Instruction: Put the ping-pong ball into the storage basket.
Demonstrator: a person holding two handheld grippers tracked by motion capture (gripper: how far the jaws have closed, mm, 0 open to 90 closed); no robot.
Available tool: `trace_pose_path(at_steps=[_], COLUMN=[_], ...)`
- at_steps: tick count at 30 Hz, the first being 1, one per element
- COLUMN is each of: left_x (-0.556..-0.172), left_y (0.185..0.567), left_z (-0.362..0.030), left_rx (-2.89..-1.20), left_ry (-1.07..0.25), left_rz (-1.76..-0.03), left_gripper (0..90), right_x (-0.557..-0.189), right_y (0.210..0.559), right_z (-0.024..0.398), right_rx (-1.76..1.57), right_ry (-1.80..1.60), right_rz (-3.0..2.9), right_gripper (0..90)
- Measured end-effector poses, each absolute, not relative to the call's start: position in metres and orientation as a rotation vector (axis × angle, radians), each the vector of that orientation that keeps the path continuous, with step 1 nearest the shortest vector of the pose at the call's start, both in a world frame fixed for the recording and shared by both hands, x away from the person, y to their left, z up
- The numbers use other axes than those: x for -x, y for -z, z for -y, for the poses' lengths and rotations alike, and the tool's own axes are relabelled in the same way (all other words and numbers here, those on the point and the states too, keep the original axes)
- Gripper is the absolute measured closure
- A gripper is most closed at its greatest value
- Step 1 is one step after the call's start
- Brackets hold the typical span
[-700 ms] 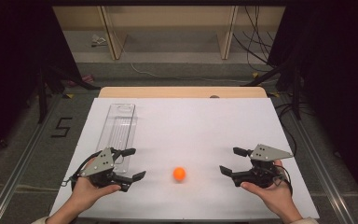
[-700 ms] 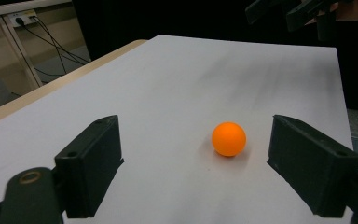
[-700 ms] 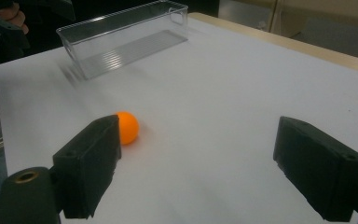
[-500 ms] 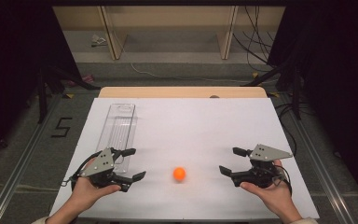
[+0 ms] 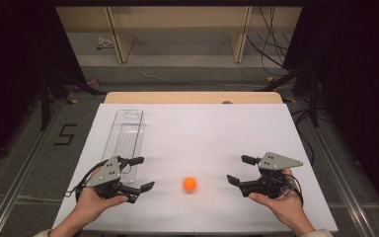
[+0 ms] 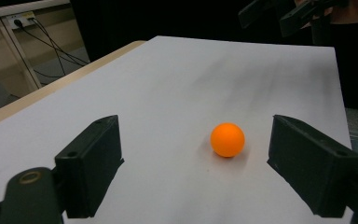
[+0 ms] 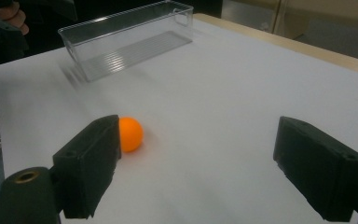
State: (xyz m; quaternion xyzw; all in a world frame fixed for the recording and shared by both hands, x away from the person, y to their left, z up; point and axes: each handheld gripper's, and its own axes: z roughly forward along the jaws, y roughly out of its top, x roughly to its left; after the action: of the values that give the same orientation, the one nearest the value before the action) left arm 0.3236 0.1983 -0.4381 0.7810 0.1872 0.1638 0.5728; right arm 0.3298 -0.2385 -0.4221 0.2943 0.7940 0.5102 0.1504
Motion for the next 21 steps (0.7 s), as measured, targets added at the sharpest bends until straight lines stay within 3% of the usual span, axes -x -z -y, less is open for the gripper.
trace_pose_path(at_steps=[21], left_x=[-0.324], left_y=[0.438], left_z=[-0.198], left_rx=[-1.834], left_ry=[-0.383], left_rz=[-0.429], left_gripper=[17.0], right_x=[-0.335], right_y=[0.427], right_z=[0.21], right_rx=[-0.785], right_ry=[-1.478], right_rz=[-2.329], right_gripper=[15.9])
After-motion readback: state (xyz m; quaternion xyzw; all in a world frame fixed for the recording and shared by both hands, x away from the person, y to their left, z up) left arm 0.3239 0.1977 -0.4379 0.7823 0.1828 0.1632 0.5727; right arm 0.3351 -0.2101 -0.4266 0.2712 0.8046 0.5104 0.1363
